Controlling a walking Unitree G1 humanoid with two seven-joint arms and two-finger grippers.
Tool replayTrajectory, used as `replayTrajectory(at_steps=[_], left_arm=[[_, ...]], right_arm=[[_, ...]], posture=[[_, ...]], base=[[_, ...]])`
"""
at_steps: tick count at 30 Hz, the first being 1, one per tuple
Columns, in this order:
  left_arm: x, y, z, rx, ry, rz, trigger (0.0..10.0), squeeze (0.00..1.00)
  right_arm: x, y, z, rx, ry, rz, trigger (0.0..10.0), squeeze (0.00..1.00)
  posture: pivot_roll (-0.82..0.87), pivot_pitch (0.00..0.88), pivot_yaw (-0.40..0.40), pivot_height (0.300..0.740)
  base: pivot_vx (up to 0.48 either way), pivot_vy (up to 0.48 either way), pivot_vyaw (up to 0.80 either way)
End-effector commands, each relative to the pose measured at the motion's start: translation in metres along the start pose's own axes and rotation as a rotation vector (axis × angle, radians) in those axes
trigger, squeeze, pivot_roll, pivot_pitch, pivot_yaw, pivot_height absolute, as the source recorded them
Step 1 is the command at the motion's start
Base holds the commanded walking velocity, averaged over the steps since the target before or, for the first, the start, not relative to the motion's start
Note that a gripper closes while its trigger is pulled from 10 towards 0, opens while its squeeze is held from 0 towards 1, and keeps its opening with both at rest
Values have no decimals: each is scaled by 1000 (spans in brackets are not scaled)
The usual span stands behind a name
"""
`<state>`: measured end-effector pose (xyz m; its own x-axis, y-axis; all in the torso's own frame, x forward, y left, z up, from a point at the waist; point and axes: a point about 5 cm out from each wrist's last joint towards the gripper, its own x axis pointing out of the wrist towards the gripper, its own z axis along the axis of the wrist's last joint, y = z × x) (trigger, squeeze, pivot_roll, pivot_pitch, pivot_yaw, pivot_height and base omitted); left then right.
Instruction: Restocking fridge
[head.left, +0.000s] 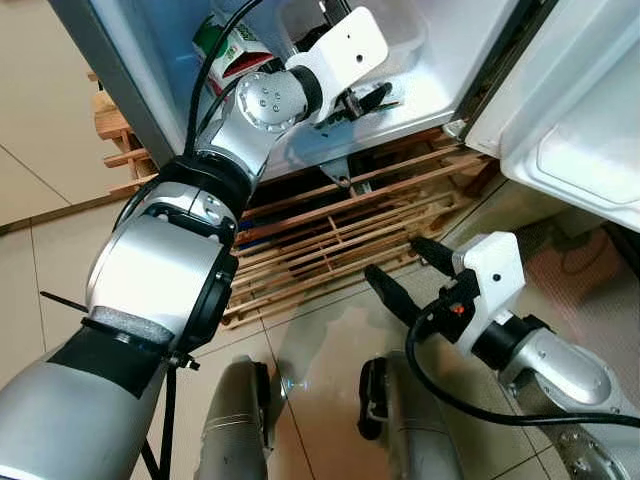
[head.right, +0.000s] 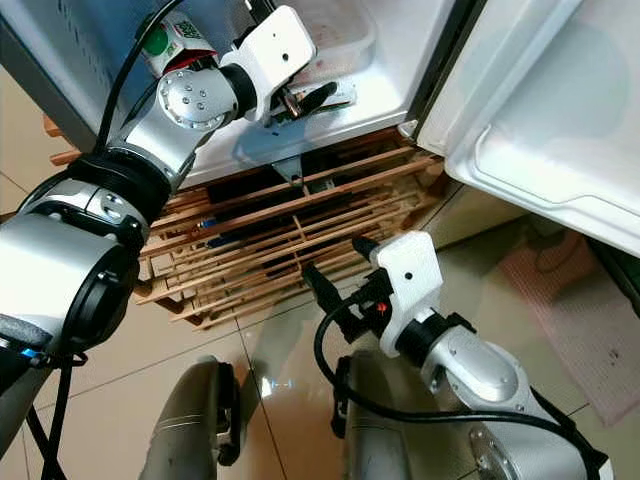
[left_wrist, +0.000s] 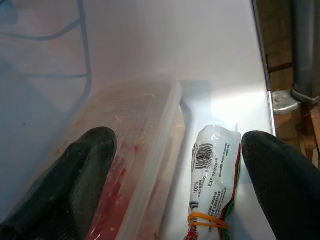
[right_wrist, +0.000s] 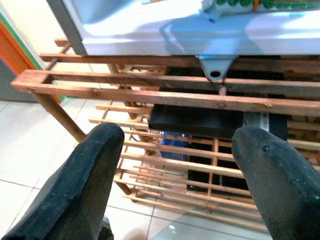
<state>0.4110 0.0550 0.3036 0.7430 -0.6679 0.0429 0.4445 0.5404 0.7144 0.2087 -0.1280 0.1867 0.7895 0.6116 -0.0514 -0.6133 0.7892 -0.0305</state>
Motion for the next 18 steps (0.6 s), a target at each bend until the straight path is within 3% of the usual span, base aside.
replayTrajectory(at_steps=[1,13,14,15,18], left_arm=[[2,-1,5,-3,-11,-13,10000,1000],[2,-9,-4,-52,19,-49,10000,1000],[3,-10,-4,-51,23,-42,10000,592],[3,-10,-5,-49,26,-37,10000,0],[3,-16,-8,-89,18,-31,10000,0]], right_arm=[[-6,1,3,-7,-14,3,10000,0],[2,0,13,-7,-97,-23,10000,0],[1,-1,13,-9,-95,-22,10000,0],[1,0,13,-11,-95,-21,10000,0],[2,-1,12,-13,-90,-19,10000,0]], posture=[[-110,280,-46,662],[-116,238,-34,662],[-116,238,-34,662],[-116,238,-34,662],[-113,227,-40,662]], base=[[0,0,0],[0,0,0],[0,0,0],[0,0,0],[0,0,0]])
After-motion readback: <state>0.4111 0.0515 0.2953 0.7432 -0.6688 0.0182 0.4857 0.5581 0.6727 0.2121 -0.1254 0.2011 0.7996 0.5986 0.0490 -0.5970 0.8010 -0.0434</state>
